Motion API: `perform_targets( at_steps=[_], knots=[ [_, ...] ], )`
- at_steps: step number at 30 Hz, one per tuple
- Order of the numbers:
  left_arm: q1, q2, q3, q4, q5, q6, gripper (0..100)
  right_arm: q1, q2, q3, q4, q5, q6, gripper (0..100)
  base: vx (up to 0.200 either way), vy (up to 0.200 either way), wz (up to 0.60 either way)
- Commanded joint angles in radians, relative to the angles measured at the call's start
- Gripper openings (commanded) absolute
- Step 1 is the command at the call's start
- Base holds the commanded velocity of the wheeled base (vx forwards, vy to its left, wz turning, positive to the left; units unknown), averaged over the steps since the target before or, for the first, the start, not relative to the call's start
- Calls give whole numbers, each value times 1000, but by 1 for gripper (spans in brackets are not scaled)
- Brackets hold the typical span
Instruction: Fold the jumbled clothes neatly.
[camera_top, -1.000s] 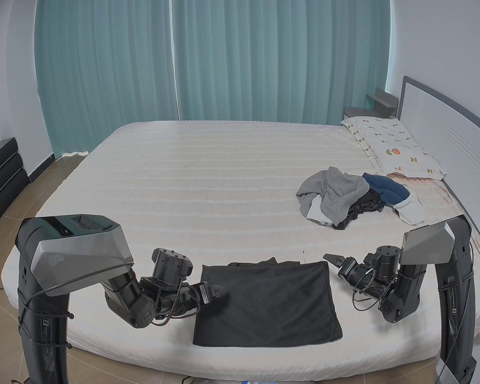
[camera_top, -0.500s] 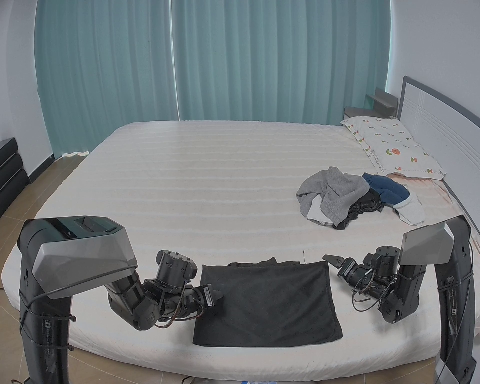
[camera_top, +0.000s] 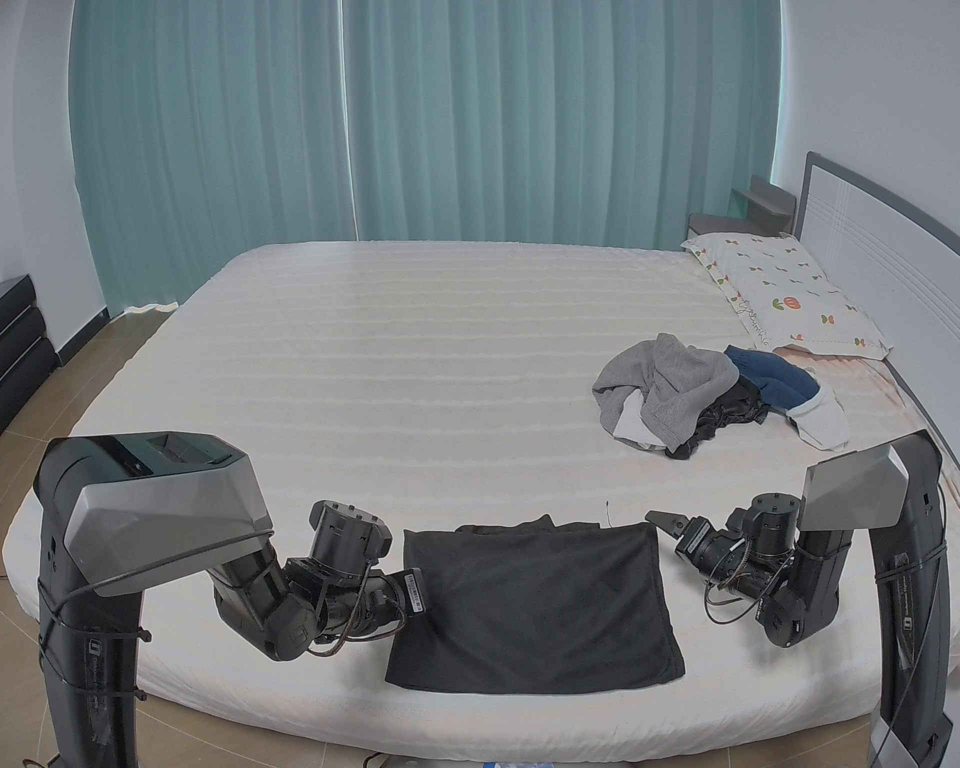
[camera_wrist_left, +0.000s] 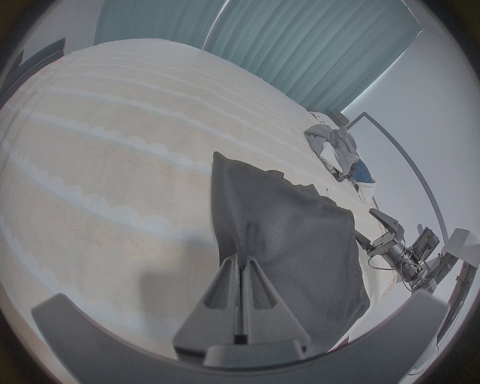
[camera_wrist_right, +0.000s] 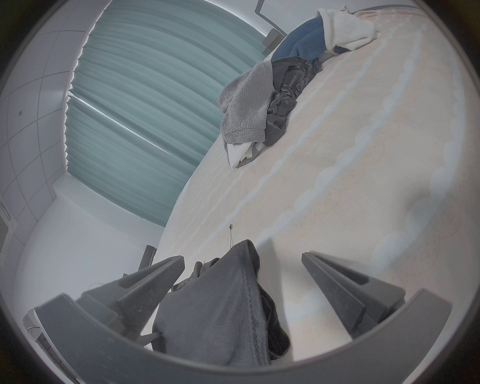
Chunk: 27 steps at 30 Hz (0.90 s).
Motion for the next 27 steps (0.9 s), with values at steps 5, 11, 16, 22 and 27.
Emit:
perform_targets(
  at_steps=[5, 11, 16, 22, 27],
  knots=[
    [0, 2, 3, -1, 0, 1, 0, 0, 3, 2, -12, 1, -13, 100, 0, 0, 0],
    [0, 2, 12, -1, -3, 7, 0, 0, 5, 2, -12, 1, -19, 100, 0, 0, 0],
    [0, 1, 6, -3, -3, -1, 0, 0, 5, 2, -12, 1, -23, 100, 0, 0, 0],
    [0, 2, 1, -7, -1, -4, 0, 0, 5, 4, -12, 1, -23, 100, -100, 0, 0],
    [0, 10, -11, -7, 0, -3, 0, 2, 6, 2, -12, 1, -23, 100, 0, 0, 0]
  ],
)
